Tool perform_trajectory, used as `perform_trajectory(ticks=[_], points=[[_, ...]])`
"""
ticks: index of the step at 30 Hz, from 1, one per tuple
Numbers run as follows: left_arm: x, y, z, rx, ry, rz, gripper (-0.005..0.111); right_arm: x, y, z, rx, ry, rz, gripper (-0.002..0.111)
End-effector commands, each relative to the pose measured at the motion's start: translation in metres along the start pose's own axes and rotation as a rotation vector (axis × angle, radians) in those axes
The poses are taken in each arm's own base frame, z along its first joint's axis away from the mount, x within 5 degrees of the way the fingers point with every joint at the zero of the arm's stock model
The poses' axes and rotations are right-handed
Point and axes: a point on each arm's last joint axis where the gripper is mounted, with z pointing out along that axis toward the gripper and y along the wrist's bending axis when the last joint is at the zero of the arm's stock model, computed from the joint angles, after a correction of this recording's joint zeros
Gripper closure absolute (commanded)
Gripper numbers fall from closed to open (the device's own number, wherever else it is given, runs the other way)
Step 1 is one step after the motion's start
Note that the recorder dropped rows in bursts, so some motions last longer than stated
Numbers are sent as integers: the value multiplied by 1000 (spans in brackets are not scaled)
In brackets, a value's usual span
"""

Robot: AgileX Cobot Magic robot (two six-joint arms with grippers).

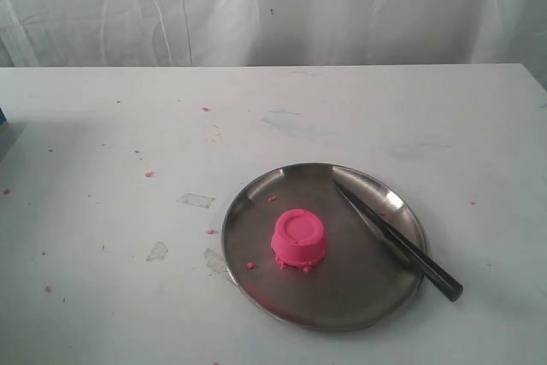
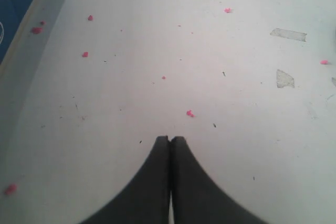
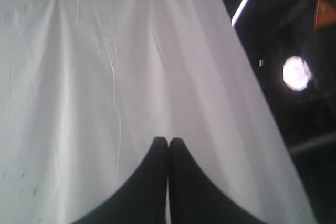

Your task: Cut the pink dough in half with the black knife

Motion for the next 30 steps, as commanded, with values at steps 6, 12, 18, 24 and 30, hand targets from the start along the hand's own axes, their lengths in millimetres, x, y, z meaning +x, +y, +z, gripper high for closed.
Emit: perform_trajectory(ticks=[6,12,18,24,30], points=[[3,0,0,5,26,6,107,3,-3,0,29,59,-326,108],[3,0,0,5,26,6,107,5,1,11,34,265,-280,108],[3,0,0,5,26,6,107,16,3,38,46,646,-307,108],[3,0,0,5,26,6,107,41,1,72,78,1019,-282,108],[3,0,0,5,26,6,107,71,15,101,-77,1376,-336,108]])
